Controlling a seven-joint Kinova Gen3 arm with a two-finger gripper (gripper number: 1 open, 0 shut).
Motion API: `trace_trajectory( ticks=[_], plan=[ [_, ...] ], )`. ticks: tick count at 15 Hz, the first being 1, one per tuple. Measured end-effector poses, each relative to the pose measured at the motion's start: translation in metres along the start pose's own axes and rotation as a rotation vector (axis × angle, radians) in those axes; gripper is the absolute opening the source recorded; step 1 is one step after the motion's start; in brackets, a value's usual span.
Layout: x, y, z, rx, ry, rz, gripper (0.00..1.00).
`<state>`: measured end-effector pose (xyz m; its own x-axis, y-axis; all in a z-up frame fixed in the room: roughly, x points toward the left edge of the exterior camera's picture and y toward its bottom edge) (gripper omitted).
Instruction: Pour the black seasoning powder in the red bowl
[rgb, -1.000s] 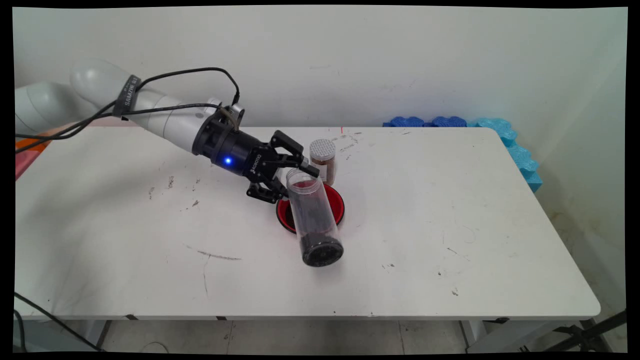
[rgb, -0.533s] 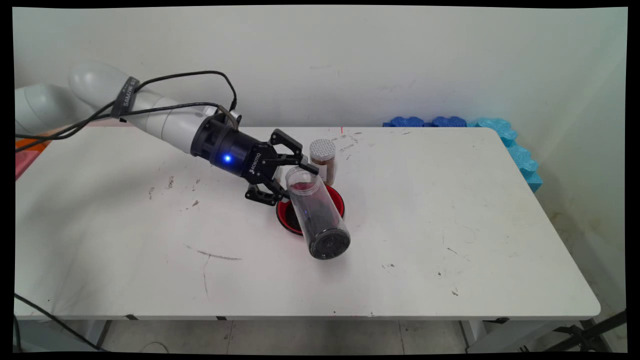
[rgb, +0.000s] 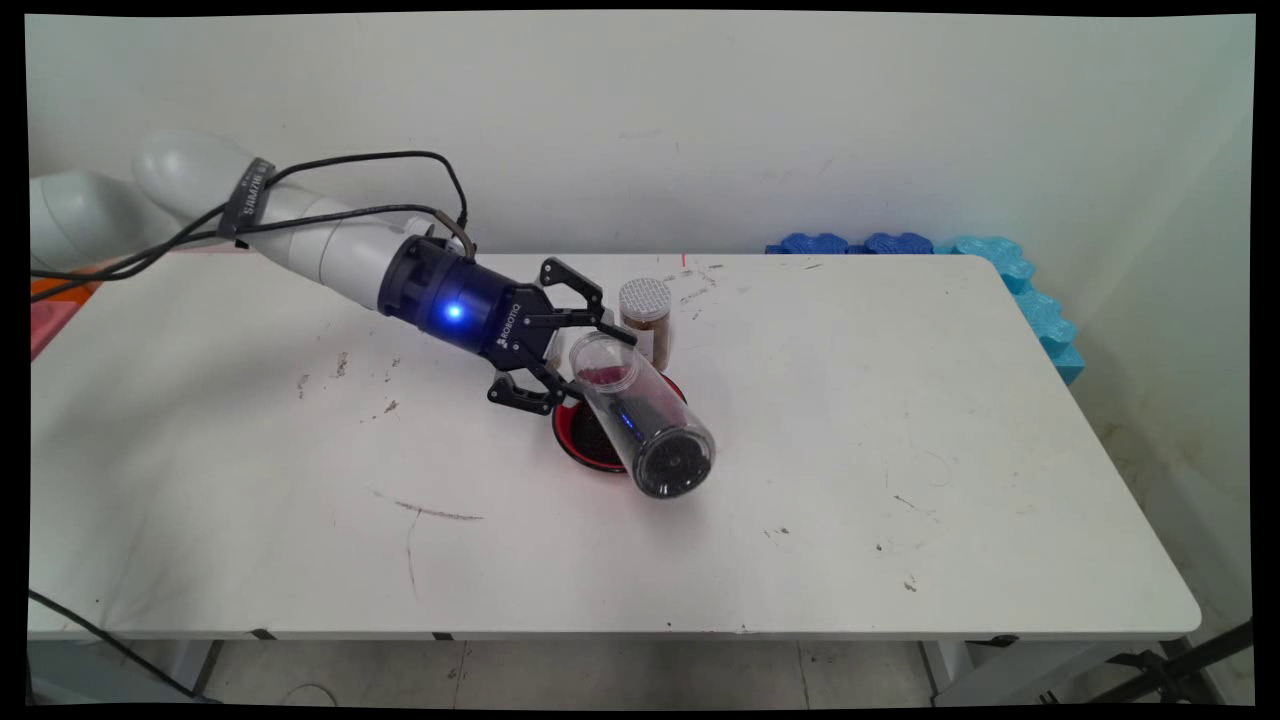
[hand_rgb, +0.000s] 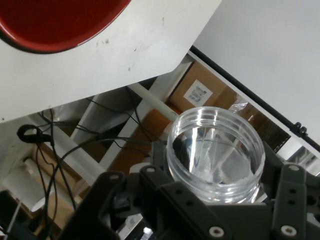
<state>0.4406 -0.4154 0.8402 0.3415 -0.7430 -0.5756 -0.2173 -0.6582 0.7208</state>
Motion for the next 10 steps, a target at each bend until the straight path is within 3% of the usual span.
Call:
trace_trajectory(
  ticks=[10],
  plan=[
    [0.0021, 0.0013, -0.0015, -0.018, -0.001, -0.095, 0.0]
  ],
)
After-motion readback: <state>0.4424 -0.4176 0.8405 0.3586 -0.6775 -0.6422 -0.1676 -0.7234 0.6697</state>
